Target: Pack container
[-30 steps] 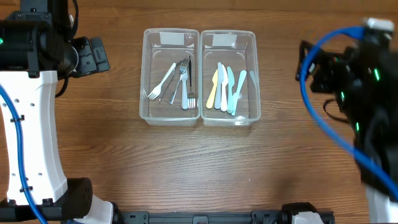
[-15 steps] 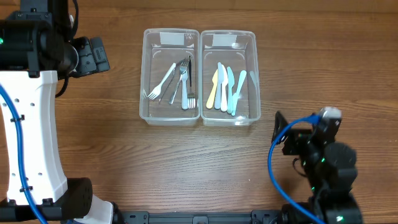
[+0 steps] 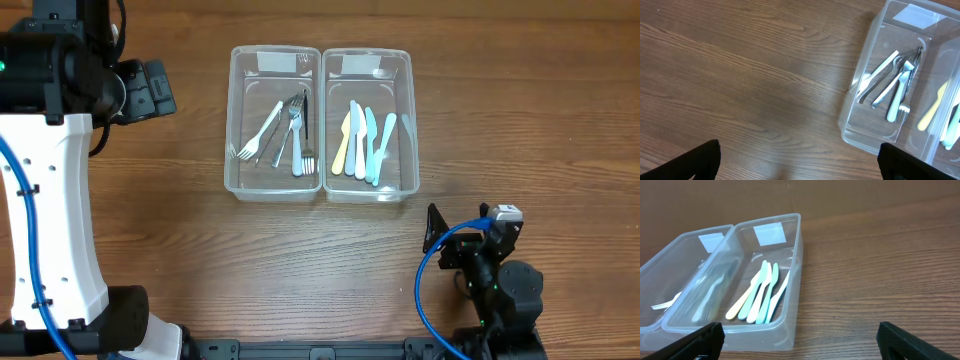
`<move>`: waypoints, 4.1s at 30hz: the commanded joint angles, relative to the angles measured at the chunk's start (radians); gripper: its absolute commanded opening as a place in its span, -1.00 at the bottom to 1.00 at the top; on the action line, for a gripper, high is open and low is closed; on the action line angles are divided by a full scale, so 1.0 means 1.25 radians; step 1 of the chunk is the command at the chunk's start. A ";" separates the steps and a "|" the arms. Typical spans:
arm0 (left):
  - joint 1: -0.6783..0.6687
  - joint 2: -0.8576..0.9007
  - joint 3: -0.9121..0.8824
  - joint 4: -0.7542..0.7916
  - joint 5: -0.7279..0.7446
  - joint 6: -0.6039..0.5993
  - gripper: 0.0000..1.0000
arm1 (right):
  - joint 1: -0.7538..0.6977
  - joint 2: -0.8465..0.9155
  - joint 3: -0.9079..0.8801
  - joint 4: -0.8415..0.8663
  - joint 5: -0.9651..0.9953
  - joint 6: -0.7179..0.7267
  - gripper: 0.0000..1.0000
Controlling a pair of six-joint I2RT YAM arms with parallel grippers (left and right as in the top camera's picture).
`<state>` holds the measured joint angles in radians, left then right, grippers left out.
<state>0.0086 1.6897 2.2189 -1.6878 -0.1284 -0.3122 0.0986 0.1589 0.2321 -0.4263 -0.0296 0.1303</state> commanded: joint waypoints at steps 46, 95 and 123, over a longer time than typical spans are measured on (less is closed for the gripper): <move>0.003 -0.020 0.012 -0.001 -0.009 0.001 1.00 | -0.003 -0.125 -0.089 0.083 0.002 0.000 1.00; 0.003 -1.252 -1.538 0.906 -0.091 -0.071 1.00 | -0.003 -0.125 -0.089 0.083 0.002 0.000 1.00; 0.003 -1.349 -1.659 0.923 -0.086 -0.076 1.00 | -0.003 -0.125 -0.089 0.083 0.002 0.000 1.00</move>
<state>0.0086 0.0174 0.1566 -0.5377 -0.2256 -0.3912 0.0990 0.0147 0.1230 -0.3302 -0.0288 0.1303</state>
